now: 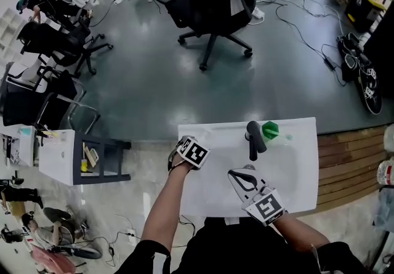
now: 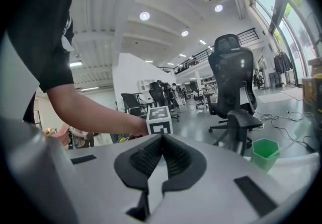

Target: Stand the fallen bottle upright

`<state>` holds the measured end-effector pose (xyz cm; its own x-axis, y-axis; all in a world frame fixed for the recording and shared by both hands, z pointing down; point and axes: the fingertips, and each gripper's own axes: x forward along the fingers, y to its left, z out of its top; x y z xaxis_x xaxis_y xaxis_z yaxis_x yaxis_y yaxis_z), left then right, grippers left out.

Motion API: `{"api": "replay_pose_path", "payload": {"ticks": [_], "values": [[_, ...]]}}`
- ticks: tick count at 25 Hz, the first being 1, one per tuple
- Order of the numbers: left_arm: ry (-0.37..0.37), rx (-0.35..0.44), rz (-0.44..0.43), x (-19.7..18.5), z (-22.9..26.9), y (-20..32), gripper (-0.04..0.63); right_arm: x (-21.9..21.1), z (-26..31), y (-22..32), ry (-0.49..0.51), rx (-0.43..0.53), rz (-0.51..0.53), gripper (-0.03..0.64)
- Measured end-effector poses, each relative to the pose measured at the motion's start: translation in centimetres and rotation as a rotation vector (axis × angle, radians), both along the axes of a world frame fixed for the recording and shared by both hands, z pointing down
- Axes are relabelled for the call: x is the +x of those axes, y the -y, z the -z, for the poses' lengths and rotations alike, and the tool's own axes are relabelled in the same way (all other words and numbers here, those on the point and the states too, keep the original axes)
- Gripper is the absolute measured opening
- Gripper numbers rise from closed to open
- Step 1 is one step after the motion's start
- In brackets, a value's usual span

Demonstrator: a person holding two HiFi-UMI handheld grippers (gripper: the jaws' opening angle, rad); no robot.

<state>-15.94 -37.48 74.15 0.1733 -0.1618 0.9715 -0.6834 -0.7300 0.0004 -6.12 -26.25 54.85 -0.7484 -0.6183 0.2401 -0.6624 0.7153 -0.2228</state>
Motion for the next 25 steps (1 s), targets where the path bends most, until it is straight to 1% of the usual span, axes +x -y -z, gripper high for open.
{"api": "replay_pose_path", "payload": {"ticks": [5, 6, 8, 12, 14, 15, 17, 20, 21, 23, 25], "values": [[-0.006, -0.025, -0.011, 0.2, -0.4, -0.1, 0.327, -0.3, -0.2, 0.1, -0.023, 0.037, 0.018, 0.015], [-0.016, -0.028, -0.004, 0.2, -0.4, -0.1, 0.306, -0.4, -0.2, 0.1, -0.032, 0.05, 0.022, 0.015], [-0.032, -0.027, 0.013, 0.1, -0.2, 0.0, 0.292, -0.5, -0.3, 0.1, -0.032, 0.053, 0.019, 0.015], [-0.036, -0.007, 0.036, -0.5, -0.1, 0.3, 0.287, -0.6, -0.8, -0.1, -0.004, 0.001, -0.007, 0.015], [-0.042, -0.003, 0.043, -0.6, 0.0, 0.3, 0.285, -0.5, -0.9, -0.2, -0.007, 0.017, -0.007, 0.015], [-0.039, 0.003, 0.045, -0.7, 0.1, 0.3, 0.285, -0.6, -0.9, -0.2, -0.005, 0.017, -0.009, 0.015], [-0.056, 0.02, 0.049, -0.6, 0.2, 0.3, 0.284, -0.7, -0.8, -0.3, 0.004, -0.001, -0.016, 0.015], [-0.068, 0.041, 0.051, -0.8, 0.5, 0.3, 0.282, -0.8, -0.7, -0.2, -0.011, 0.041, -0.006, 0.015], [-0.069, 0.049, 0.05, -0.8, 0.6, 0.2, 0.281, -0.8, -0.7, -0.2, -0.011, 0.041, -0.006, 0.015], [-0.062, 0.068, 0.047, -1.1, 0.9, 0.3, 0.281, -0.9, -0.9, -0.3, 0.004, 0.014, -0.015, 0.015], [-0.071, 0.097, 0.049, -1.2, 1.3, 0.3, 0.279, -1.0, -0.9, -0.3, 0.006, 0.023, -0.016, 0.015]]}}
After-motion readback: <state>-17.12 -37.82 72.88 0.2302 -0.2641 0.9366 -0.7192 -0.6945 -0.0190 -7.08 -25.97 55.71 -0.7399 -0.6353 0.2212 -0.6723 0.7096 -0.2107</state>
